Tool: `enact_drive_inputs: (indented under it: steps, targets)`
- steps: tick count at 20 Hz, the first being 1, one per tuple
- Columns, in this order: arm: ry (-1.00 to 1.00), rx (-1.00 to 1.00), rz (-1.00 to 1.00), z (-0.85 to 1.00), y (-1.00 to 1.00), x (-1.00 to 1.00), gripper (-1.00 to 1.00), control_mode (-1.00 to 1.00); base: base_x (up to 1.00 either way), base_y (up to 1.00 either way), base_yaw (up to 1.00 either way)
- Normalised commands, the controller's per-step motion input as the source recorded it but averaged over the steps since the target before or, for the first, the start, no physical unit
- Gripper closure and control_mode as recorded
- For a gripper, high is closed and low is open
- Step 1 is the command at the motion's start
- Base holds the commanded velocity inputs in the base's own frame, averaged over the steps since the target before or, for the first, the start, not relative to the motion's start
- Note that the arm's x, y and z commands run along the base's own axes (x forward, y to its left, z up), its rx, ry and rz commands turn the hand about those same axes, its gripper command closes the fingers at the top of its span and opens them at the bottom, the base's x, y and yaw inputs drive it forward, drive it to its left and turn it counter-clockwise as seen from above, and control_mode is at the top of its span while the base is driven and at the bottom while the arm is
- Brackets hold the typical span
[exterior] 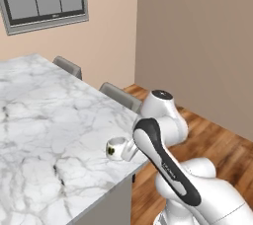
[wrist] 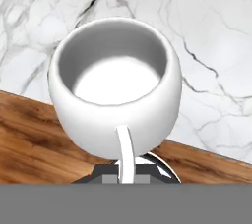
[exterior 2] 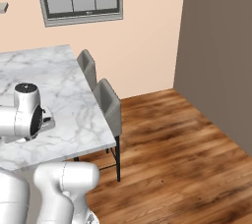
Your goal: Clear the mugs and bowl far away from the sink.
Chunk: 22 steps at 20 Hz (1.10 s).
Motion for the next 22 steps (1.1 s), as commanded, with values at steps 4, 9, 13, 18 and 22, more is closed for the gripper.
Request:
enact_drive_inputs:
  steps: [4, 9, 13, 18, 22]
  targets:
    - [-0.01, 0.00, 0.00, -0.49, -0.09, 0.93, 1.00, -1.00, 0.00, 0.00, 0.00]
    - [0.00, -0.03, -0.04, -0.70, -0.23, 0.91, 1.00, -1.00, 0.00, 0.00, 0.00]
    - [0.00, 0.00, -0.03, -0.45, -0.19, 1.00, 1.00, -1.00, 0.00, 0.00, 0.00]
    - [-0.01, 0.00, 0.00, -0.35, -0.10, 0.91, 1.00, -1.00, 0.00, 0.00, 0.00]
    - [-0.06, -0.03, 0.00, -0.25, 0.00, 0.67, 1.00, -1.00, 0.00, 0.00, 0.00]
